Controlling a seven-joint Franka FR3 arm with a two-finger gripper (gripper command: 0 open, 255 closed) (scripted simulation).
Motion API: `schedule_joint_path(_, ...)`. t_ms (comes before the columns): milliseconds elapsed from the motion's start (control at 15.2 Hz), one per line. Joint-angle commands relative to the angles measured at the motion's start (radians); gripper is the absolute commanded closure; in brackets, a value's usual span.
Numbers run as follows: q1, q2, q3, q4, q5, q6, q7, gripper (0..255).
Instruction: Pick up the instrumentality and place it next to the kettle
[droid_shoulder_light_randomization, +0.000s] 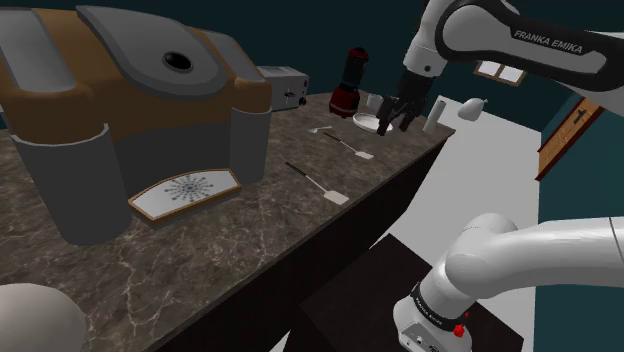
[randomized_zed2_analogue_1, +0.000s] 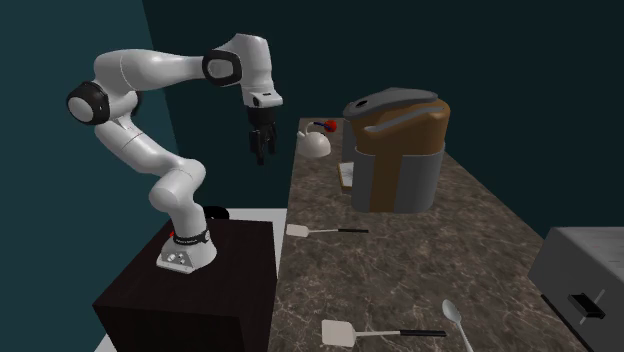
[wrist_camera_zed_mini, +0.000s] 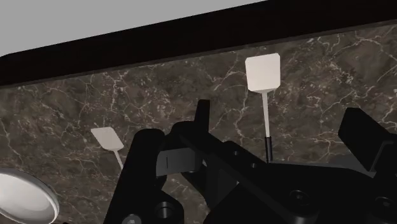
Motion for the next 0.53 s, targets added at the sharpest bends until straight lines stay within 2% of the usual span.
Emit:
schedule_joint_path(0, 0.000, 0.000, 0.000, 0.000, 0.000, 0.000, 0.000, 0)
schedule_joint_path(462, 0.026, 0.153, -0.029, -0.084, 0.006, 0.238, -0.046, 0)
